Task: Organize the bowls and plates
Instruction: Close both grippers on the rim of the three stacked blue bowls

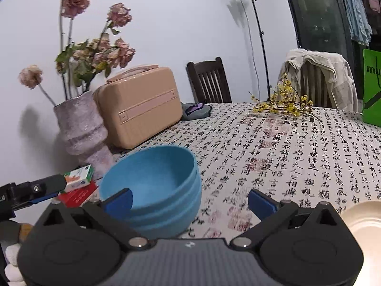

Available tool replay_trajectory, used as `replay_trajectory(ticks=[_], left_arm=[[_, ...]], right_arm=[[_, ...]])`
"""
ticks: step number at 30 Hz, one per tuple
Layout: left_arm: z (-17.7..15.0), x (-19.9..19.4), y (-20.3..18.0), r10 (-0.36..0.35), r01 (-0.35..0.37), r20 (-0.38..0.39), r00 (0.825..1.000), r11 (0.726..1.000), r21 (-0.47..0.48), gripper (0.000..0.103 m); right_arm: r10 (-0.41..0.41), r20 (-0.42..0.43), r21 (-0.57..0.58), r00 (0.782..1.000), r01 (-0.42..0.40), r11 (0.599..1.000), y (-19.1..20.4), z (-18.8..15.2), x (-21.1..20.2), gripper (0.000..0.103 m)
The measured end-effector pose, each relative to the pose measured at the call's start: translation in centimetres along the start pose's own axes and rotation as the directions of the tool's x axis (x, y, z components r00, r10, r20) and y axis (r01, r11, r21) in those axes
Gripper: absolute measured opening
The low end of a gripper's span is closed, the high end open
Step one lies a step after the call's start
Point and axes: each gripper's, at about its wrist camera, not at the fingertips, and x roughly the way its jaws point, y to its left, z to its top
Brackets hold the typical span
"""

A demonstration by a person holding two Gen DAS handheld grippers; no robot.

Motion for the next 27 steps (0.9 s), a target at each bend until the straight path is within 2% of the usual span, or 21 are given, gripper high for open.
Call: replay_trajectory(ticks=[4,7,10,13,17,20,21,22,24,27], left_arm=[[2.5,3.7,0.4,-0.012,0.018,-0.107,0.994,0.998,0.055,0.103],[3.5,6.3,0.5,-0.03,0.045,-0.2,0.979,0.997,0.07,0.103],[3.9,8.7,0.6,-0.059,0.078,-0.293,0.954,0.996,0.054,0.103],[4.1,11.0,1.0,-0.065,0.078,-0.379,0.923,0.997,0.02,0.103],[4.1,13.8,1.9,-0.063,0.052,-0.495,0.867,0.998,-0.037,0.103],[3.9,15.2,2.3,-0.048,0.022,-0.562,0.826,0.998,-0.053,0.103],[3.9,15.5,2.4,-0.042,0.014,-0.578,0.815,0.999,-0.053,0.103],[3.9,15.8,2.4,-0.038,0.009,-0.591,0.806,0.999,-0.053,0.102],[4.0,16.3,2.4,-0.029,-0.001,-0.607,0.794,0.999,-0.049,0.102],[4.2,16.6,2.2,-0.024,-0.004,-0.623,0.782,0.999,-0.043,0.093]], right_arm=[[-0.001,-0.074,0.015,0.997,0.002,1.0,0.2,1.9,2.7,0.103],[-0.012,-0.142,0.037,0.99,0.017,0.999,0.0,2.7,4.9,0.103],[-0.011,-0.215,0.071,0.977,0.027,0.997,-0.3,3.0,6.9,0.103],[-0.016,-0.284,0.102,0.959,0.047,0.994,-0.4,3.0,8.5,0.102],[-0.008,-0.362,0.156,0.932,0.069,0.985,-0.8,3.2,10.0,0.095],[0.008,-0.413,0.197,0.911,0.081,0.977,-1.0,3.3,10.9,0.094],[0.022,-0.432,0.216,0.902,0.08,0.973,-1.1,3.2,11.2,0.09],[0.031,-0.449,0.23,0.893,0.082,0.97,-1.2,3.2,11.4,0.085],[0.044,-0.483,0.251,0.875,0.09,0.964,-1.2,3.0,12.0,0.081],[0.04,-0.51,0.27,0.859,0.115,0.956,-1.2,2.7,12.7,0.074]])
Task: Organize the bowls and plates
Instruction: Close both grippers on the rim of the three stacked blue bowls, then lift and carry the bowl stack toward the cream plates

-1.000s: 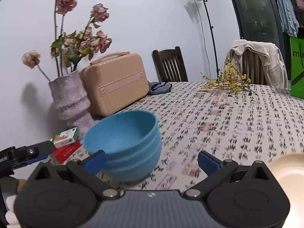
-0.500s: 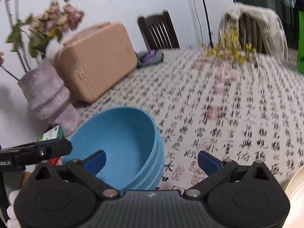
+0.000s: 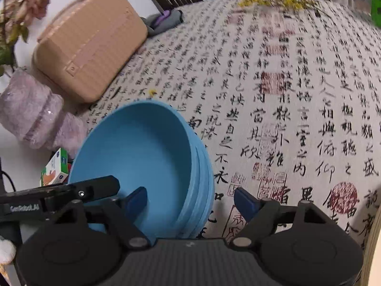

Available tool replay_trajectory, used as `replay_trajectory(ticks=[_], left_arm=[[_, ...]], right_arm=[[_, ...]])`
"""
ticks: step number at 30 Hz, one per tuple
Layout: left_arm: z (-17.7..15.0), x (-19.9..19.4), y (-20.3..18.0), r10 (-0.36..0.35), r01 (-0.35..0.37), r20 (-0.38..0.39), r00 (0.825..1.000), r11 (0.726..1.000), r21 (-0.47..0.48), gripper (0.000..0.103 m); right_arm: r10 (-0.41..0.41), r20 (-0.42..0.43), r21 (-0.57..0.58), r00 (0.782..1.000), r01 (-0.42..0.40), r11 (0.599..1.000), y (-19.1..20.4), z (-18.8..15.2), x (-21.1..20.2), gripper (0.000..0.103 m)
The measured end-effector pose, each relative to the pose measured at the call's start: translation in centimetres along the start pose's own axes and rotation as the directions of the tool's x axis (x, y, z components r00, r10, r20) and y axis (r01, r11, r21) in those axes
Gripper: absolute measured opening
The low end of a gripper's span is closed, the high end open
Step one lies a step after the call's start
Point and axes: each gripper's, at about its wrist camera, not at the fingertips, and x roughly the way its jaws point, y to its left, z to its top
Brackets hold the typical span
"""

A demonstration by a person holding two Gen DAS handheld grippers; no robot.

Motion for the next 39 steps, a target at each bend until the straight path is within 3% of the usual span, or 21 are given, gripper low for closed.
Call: replay_trajectory(ticks=[7,16,39], left_arm=[[0.3,0.6,-0.1,-0.017,0.017,-0.06,0.998,1.0,-0.003,0.074],[0.3,1.7,-0.8,-0.001,0.007,-0.114,0.993,0.999,0.047,0.053],[-0.2,1.9,-1.5,0.056,-0.046,-0.097,0.994,0.993,0.106,0.047]], right_arm=[[0.008,-0.057,0.037,0.998,-0.006,0.999,0.3,0.1,0.9,0.052],[0.01,-0.078,0.093,0.997,-0.002,0.996,-0.1,-0.1,1.5,0.043],[0.01,-0.075,0.119,0.997,-0.001,0.993,0.0,-0.6,0.9,0.04]])
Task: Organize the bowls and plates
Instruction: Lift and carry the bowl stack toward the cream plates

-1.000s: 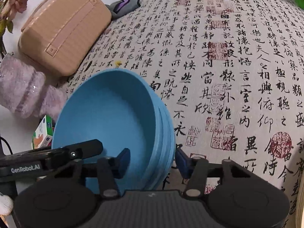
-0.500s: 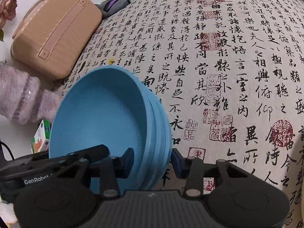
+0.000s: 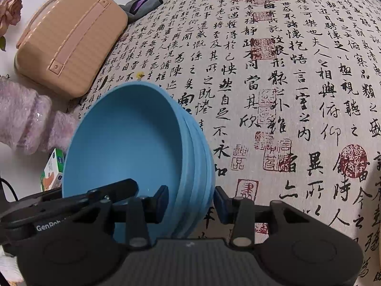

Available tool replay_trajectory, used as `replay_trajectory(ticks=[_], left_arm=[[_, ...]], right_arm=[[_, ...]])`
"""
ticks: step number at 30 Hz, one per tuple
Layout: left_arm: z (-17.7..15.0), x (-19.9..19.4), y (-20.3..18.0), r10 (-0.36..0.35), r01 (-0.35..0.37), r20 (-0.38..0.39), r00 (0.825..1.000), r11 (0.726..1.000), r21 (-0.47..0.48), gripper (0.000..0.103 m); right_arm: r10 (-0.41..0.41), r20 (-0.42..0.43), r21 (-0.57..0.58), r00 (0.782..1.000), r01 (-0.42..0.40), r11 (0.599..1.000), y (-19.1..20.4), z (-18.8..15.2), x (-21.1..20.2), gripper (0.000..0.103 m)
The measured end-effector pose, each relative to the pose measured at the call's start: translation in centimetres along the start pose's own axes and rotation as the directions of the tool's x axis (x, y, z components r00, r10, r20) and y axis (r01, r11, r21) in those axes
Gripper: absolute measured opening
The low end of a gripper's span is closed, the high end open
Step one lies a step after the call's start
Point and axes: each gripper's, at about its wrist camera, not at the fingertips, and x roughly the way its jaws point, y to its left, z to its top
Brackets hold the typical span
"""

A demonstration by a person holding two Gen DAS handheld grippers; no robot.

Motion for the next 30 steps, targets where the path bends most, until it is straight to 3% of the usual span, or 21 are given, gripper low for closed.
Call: replay_trajectory(ticks=[9,30], left_arm=[[-0.2,0.1,-0.6,0.027,-0.027,0.022,0.999,0.999,0.023,0.041],[-0.5,-0.6,-2.2,0.034,-0.037,0.055,0.998,0.998,0.049,0.041]], right_arm=[[0.004,0.01,0.002,1.0,-0.004,1.0,-0.5,-0.4,-0.8,0.038],[0.003,0.041,0.001,0.999,-0.003,1.0,-0.8,-1.6,-3.3,0.038]])
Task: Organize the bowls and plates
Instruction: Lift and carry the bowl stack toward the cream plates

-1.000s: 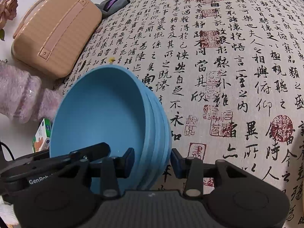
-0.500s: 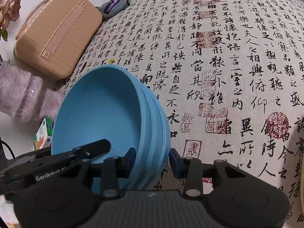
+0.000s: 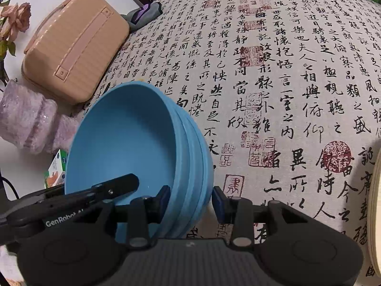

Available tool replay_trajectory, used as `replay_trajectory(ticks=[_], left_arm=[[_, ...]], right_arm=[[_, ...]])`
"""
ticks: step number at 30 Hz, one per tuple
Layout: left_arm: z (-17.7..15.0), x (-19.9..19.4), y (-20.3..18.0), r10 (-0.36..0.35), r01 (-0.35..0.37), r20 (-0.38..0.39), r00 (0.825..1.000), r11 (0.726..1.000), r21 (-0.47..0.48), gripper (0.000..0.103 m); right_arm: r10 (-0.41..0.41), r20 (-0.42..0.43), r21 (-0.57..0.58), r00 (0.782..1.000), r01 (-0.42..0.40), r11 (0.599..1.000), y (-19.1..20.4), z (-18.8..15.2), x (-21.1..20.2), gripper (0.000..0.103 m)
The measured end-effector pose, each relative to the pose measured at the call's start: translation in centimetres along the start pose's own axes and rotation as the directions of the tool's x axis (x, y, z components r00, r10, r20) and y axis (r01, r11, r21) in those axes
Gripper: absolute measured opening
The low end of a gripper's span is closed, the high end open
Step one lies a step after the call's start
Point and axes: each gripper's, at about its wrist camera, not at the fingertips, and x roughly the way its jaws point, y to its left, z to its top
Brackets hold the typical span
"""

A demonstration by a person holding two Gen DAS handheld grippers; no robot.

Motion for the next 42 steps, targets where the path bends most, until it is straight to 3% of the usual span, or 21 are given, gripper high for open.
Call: replay_trajectory(ticks=[42], left_arm=[[-1.5,-0.9,-9.4,-0.014,0.009,0.049,0.999,0.996,0.092,0.041]], right_arm=[[0.012,0.109,0.035,0.994,-0.016,0.999,-6.7,-2.9,-6.6,0.038]])
